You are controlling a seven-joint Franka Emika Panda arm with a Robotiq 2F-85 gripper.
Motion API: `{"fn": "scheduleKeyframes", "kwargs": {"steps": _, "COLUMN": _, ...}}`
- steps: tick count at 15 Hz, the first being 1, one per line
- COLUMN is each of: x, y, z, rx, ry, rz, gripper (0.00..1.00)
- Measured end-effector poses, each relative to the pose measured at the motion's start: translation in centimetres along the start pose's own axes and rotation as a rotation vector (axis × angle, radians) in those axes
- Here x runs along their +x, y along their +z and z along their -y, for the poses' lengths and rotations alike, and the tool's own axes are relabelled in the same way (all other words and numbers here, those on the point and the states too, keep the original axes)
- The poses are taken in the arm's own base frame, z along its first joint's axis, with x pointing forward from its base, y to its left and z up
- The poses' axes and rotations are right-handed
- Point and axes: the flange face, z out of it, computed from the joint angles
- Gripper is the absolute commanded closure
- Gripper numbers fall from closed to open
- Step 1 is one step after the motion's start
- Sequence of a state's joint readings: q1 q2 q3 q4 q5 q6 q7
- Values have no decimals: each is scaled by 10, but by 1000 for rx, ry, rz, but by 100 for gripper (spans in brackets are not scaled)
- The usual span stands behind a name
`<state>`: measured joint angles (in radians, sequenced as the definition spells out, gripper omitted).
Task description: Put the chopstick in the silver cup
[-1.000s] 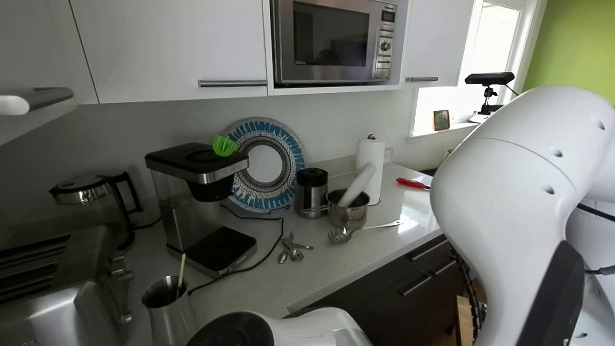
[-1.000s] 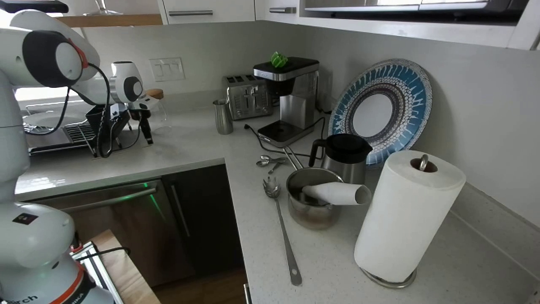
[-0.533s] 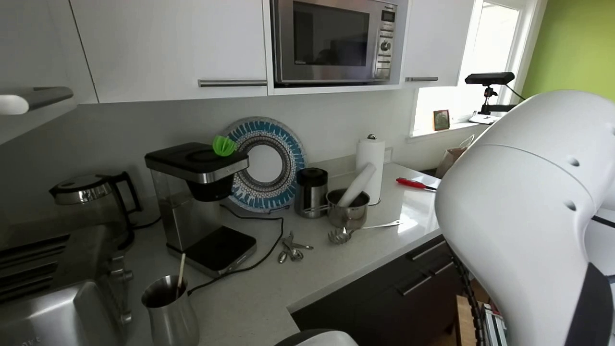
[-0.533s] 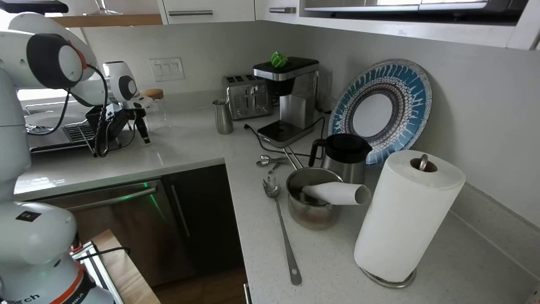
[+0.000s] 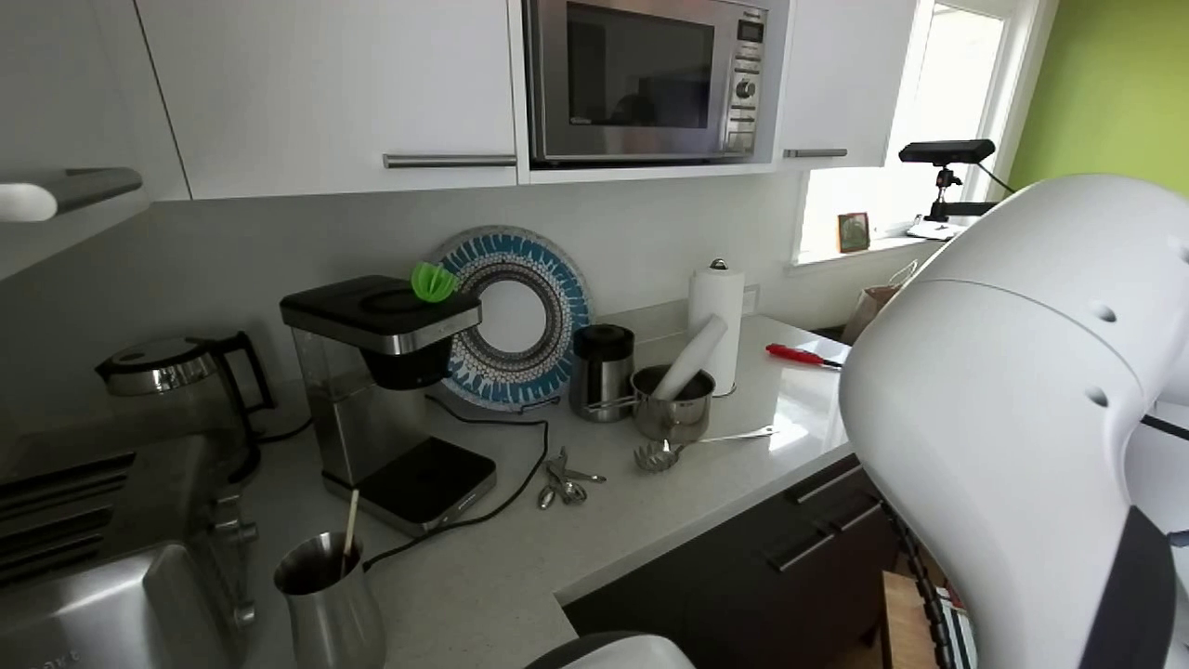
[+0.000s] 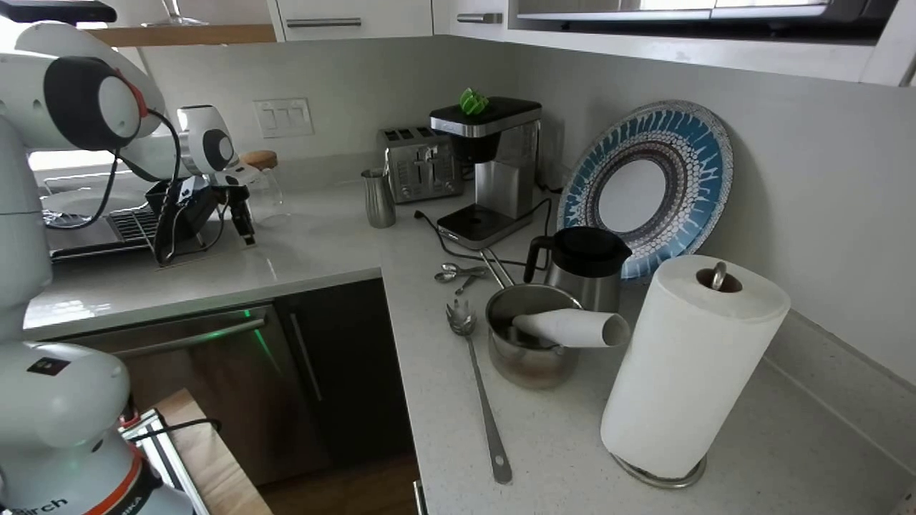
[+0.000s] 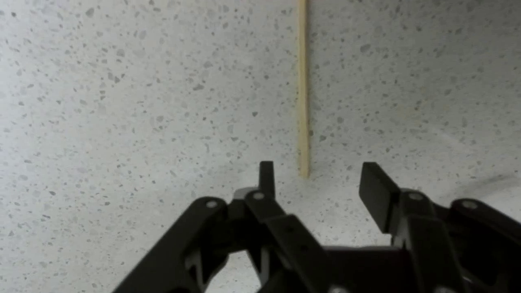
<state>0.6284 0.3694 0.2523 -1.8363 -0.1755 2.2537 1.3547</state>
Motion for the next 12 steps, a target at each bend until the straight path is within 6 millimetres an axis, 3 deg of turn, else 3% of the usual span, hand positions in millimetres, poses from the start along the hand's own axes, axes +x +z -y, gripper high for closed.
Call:
{"fn": "scheduleKeyframes", "kwargs": {"steps": 4, "x": 6, "y": 11, "z": -4, "rx": -12, "ry": 33, "rz": 29, "gripper": 44}}
{"fn": "scheduleKeyframes", "kwargs": {"steps": 5, "x": 7, "y": 14, "z": -5, "rx": -15, "ry": 40, "rz": 38, "gripper": 63}}
{"fn": "scheduleKeyframes", "kwargs": {"steps": 7, "x": 7, "y": 18, "z": -5, "rx": -18, "ry": 51, "rz": 51, "gripper": 73}}
{"fn": "scheduleKeyframes", "kwargs": {"steps": 10, "x": 7, "y": 19, "z": -6, "rx": -18, "ry": 60, "rz": 62, "gripper": 97}}
{"fn": "scheduleKeyframes", "kwargs": {"steps": 12, "x": 7, "y": 18, "z": -6, "rx": -17, "ry": 63, "rz": 65, "gripper": 100}}
